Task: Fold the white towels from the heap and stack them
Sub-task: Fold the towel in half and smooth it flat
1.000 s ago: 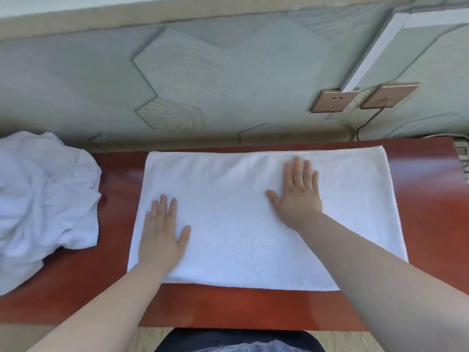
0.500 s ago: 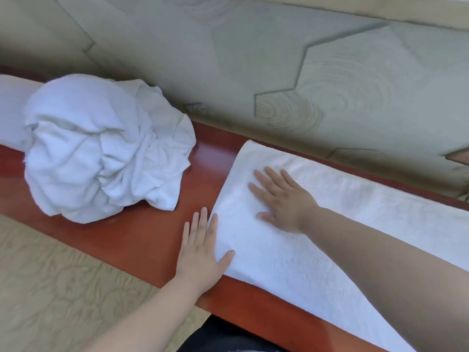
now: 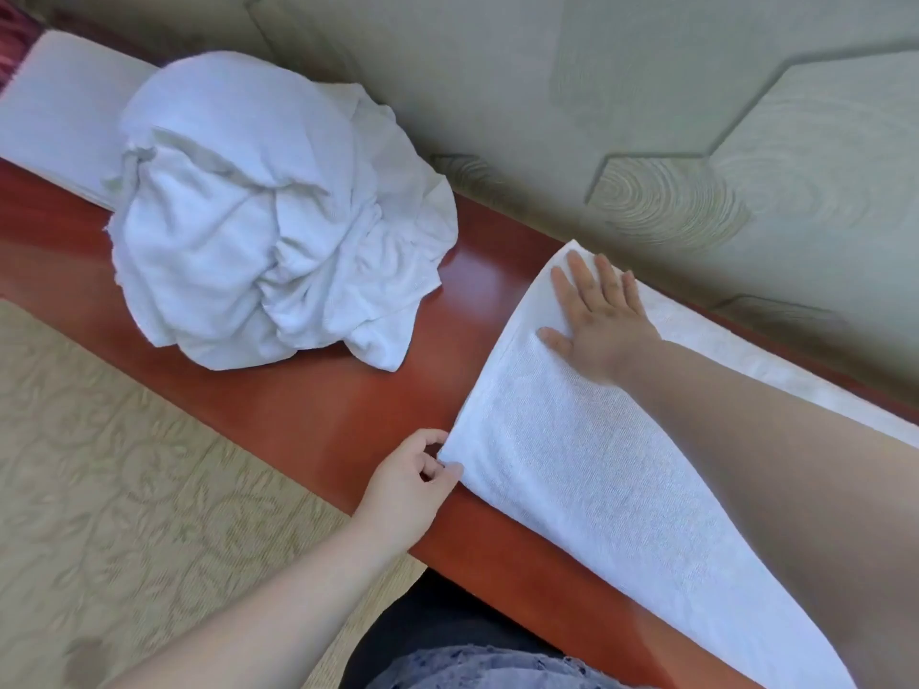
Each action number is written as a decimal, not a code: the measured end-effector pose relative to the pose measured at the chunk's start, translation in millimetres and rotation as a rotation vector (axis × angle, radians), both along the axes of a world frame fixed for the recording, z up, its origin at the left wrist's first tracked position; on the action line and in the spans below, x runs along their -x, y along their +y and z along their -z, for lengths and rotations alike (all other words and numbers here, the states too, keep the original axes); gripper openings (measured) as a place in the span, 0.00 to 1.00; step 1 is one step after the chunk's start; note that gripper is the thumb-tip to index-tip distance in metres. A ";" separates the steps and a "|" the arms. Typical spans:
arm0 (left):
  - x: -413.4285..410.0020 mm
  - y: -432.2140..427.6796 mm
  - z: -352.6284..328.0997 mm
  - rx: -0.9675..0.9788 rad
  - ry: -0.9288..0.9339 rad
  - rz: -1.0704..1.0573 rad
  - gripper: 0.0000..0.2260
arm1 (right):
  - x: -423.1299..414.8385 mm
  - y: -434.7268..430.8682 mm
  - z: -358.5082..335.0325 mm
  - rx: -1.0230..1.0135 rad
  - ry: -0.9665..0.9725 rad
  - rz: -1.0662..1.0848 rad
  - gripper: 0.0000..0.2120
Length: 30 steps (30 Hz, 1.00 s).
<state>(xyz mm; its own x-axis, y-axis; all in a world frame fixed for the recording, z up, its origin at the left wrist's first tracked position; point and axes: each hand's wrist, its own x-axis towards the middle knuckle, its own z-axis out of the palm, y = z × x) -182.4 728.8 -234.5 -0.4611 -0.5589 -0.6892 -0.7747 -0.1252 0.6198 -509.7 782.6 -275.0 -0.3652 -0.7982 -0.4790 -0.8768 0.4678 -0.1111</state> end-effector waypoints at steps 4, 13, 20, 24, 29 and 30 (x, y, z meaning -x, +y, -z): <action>-0.6 5.0 -2.5 -0.071 0.038 -0.024 0.09 | -0.7 -0.6 1.0 -0.020 -0.008 -0.002 0.41; 13.1 -2.4 -1.5 -0.119 0.021 0.027 0.06 | -34.1 31.0 -17.9 0.143 0.068 -0.080 0.36; 11.3 2.3 -2.9 -0.064 0.027 0.121 0.06 | -53.4 69.7 0.4 0.038 -0.024 -0.166 0.37; 9.5 -0.9 -9.4 -0.023 -0.048 0.130 0.14 | -52.0 65.4 -0.3 -0.002 -0.032 -0.171 0.37; 5.0 -16.1 -8.7 0.194 -0.086 -0.010 0.20 | -52.3 63.6 -1.2 -0.030 -0.049 -0.158 0.37; 3.7 -15.5 -5.4 0.196 -0.116 0.014 0.20 | -52.7 63.8 -0.8 -0.025 -0.050 -0.157 0.38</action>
